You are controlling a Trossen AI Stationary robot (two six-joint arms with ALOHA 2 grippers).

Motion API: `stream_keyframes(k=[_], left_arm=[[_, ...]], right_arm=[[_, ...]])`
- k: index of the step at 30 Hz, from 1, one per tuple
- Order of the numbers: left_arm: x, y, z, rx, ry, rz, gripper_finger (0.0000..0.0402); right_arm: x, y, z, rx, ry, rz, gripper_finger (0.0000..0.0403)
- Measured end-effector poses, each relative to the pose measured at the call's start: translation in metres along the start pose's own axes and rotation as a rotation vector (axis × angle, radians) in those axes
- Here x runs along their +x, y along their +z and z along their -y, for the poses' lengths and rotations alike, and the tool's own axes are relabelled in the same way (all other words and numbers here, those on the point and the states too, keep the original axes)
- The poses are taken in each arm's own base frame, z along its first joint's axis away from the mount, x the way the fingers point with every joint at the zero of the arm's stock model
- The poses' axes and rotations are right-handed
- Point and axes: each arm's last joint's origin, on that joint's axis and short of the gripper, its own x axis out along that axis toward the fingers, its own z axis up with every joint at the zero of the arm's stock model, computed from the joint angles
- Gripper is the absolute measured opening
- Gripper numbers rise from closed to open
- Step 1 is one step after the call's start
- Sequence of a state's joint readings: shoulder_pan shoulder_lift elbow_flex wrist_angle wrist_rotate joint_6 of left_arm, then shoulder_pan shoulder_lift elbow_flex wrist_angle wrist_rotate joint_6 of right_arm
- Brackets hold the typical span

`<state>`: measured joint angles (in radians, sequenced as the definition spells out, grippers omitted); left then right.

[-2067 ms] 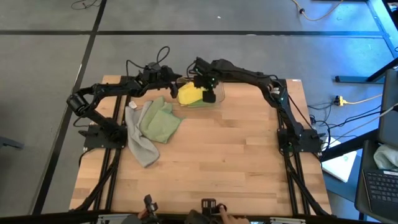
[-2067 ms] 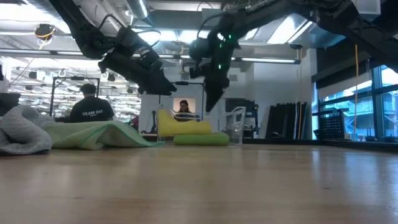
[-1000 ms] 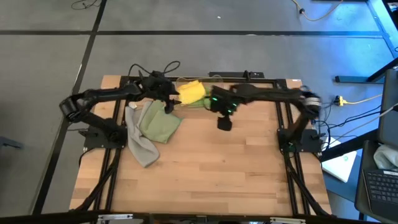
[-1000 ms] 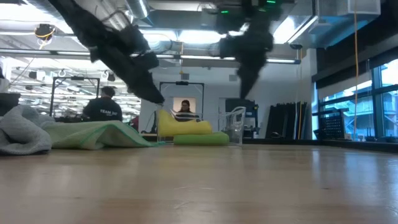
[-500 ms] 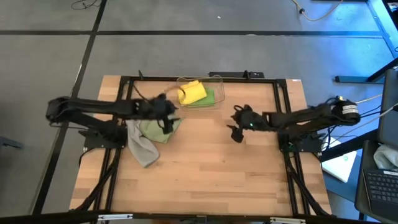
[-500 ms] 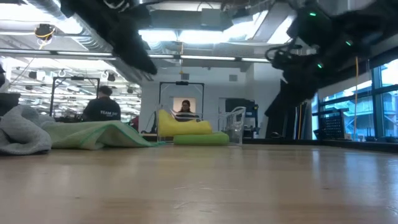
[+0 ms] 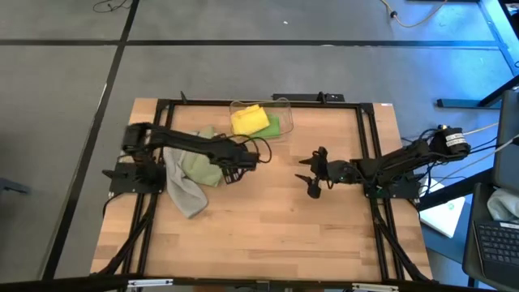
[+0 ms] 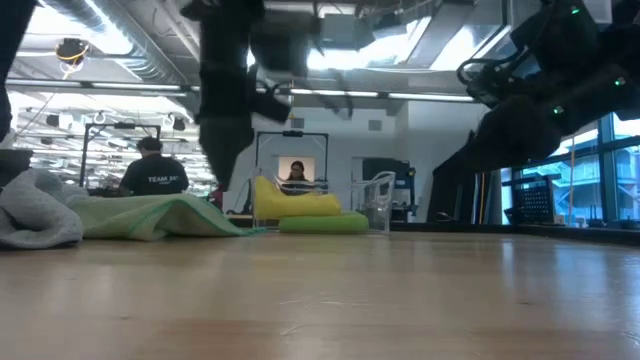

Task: Fold microfiber towels
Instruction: Fold the light green microfiber cloth

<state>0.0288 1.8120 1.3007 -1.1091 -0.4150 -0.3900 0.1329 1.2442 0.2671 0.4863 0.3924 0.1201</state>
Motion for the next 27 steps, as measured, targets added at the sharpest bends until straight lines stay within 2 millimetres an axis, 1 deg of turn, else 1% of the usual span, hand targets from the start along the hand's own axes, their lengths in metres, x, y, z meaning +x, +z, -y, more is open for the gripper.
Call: stream_keyframes(k=[2, 4, 7, 9, 11, 13, 15, 17, 20, 24, 27], left_arm=[[0.006, 0.002, 0.003, -0.016, 0.043, -0.055, 0.0234], [0.010, 0.004, 0.007, -0.043, 0.050, -0.063, 0.0234], [0.010, 0.007, 0.012, -0.097, 0.017, -0.036, 0.0234], [0.010, 0.007, 0.014, -0.103, -0.029, -0.044, 0.0234], [0.006, 0.008, 0.015, -0.116, -0.074, -0.058, 0.0234], [-0.002, 0.012, 0.017, -0.136, -0.111, -0.041, 0.0234], [-0.008, 0.012, 0.021, -0.124, -0.118, -0.017, 0.0234], [-0.010, 0.009, 0.027, -0.092, -0.114, -0.012, 0.0234], [-0.006, 0.003, 0.031, -0.067, -0.101, -0.025, 0.0234], [0.002, -0.003, 0.033, -0.090, -0.071, -0.043, 0.0234], [0.009, -0.004, 0.037, -0.103, -0.113, -0.034, 0.0234]], right_arm=[[0.000, 0.000, -0.001, -0.022, 0.006, 0.005, 0.0255], [0.000, 0.000, -0.001, -0.033, 0.006, 0.005, 0.0255], [0.000, 0.001, -0.001, -0.053, 0.003, 0.005, 0.0255], [0.000, 0.001, -0.001, -0.061, -0.017, 0.007, 0.0255], [0.000, 0.001, 0.000, -0.069, -0.028, 0.008, 0.0255], [0.000, 0.001, 0.000, -0.070, -0.029, 0.008, 0.0255], [0.000, 0.001, 0.000, -0.070, -0.030, 0.008, 0.0255], [0.000, 0.001, 0.000, -0.070, -0.029, 0.008, 0.0255], [0.000, 0.001, 0.000, -0.070, -0.029, 0.008, 0.0255], [0.000, 0.001, 0.000, -0.070, -0.029, 0.008, 0.0255], [0.000, 0.001, 0.000, -0.067, -0.029, 0.009, 0.0255]])
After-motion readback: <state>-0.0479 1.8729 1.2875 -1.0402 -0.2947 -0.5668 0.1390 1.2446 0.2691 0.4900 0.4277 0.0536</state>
